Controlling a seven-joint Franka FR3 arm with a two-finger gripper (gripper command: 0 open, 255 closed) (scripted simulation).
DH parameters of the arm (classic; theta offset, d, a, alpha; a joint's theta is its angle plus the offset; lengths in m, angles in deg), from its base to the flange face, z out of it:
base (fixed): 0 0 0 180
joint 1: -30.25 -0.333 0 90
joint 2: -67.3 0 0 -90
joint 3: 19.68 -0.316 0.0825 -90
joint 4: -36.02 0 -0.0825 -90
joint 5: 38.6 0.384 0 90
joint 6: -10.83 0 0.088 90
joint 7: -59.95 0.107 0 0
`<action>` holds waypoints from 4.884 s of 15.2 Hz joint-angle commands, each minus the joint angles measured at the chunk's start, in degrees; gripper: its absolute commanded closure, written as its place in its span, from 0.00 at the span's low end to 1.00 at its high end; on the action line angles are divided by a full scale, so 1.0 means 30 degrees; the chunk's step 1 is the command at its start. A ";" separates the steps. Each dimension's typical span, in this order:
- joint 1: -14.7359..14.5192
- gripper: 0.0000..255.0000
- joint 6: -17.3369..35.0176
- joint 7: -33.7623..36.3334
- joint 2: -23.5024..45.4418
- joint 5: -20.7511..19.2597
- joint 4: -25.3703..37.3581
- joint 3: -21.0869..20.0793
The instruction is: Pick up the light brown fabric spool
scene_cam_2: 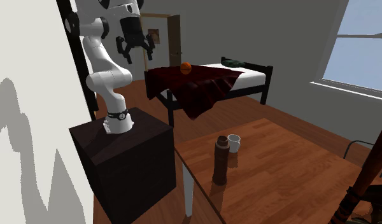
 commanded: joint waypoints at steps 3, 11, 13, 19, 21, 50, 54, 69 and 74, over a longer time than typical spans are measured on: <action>-0.0126 0.00 0.1016 0.0432 0.0806 0.0190 -0.0317 -0.0430; -0.0559 0.00 0.4925 0.2159 0.4840 0.0667 -0.0617 -0.2106; -0.0642 0.00 0.5829 0.2610 0.6022 0.0681 -0.0446 -0.2505; -0.0829 0.00 0.8247 0.4077 0.9880 0.0360 0.0645 -0.3630; -0.0893 0.00 0.8929 0.4618 1.1249 0.0109 0.1200 -0.3958; -0.3372 1.00 1.2708 0.9444 2.5745 -0.3813 1.0411 -0.4157; -0.3366 1.00 1.2738 0.9443 2.5734 -0.3814 1.0371 -0.4156; -0.3190 1.00 1.0823 0.9195 2.4227 -0.3398 1.0797 -0.4445; -0.3119 1.00 0.9835 0.9075 2.3567 -0.3204 1.1138 -0.4559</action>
